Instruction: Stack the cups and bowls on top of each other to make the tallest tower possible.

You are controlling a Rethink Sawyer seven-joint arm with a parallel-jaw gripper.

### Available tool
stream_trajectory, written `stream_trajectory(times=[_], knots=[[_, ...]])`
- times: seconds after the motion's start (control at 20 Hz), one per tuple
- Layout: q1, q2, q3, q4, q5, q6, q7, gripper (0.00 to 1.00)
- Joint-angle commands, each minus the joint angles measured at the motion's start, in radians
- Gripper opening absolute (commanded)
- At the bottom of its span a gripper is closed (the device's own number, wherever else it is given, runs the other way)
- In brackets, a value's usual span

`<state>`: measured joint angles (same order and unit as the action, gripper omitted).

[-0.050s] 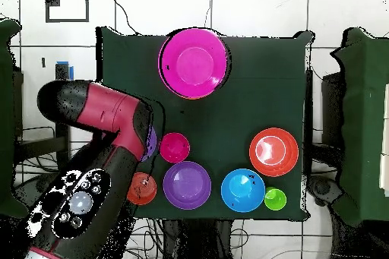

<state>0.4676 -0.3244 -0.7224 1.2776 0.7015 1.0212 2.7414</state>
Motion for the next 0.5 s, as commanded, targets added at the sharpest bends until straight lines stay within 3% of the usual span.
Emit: stream_trajectory(times=[0.05,0.3,0.5], knots=[[-0.082,0.005,-0.019,-0.233,-0.093,0.266,0.204,0.0],[-0.18,0.065,-0.106,-0.485,-0.123,0.473,0.208,0.0],[-0.271,0.134,-0.176,-0.691,-0.104,0.619,0.228,0.0]])
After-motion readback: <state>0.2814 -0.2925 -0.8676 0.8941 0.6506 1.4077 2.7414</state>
